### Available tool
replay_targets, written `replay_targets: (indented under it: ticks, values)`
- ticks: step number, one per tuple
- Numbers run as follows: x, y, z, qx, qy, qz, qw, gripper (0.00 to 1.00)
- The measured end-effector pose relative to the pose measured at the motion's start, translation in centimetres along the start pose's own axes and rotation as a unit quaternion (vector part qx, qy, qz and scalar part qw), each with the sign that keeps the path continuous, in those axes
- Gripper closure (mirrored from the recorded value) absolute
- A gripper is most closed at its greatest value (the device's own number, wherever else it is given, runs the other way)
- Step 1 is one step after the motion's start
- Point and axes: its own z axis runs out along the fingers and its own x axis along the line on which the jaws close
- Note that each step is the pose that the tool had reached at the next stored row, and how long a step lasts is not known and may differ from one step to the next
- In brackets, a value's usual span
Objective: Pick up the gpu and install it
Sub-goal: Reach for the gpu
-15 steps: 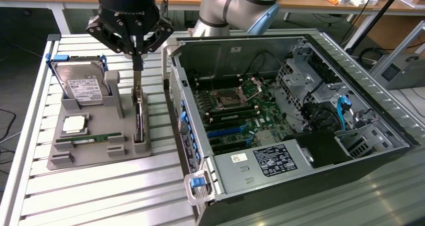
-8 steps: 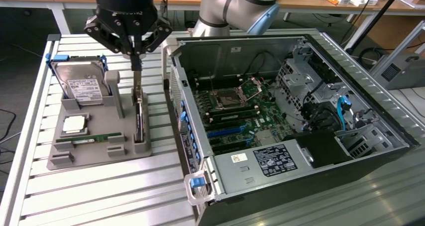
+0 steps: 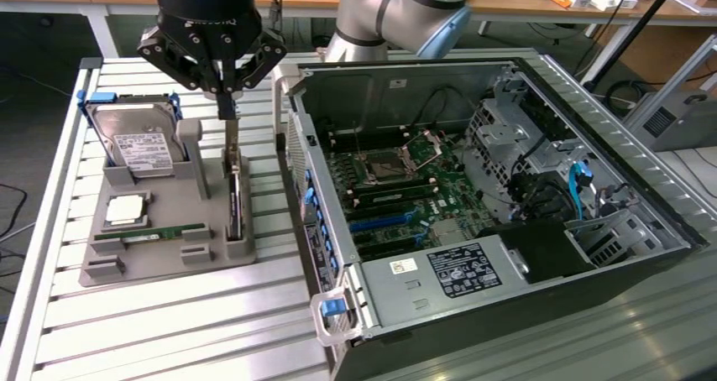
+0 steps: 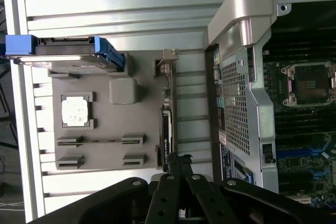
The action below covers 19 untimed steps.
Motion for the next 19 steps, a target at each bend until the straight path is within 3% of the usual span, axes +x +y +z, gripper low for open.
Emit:
replay_targets:
  ticks: [19]
  values:
    - [1.2,-0.09,-0.03,0.0,0.0,0.0,1.0,0.89]
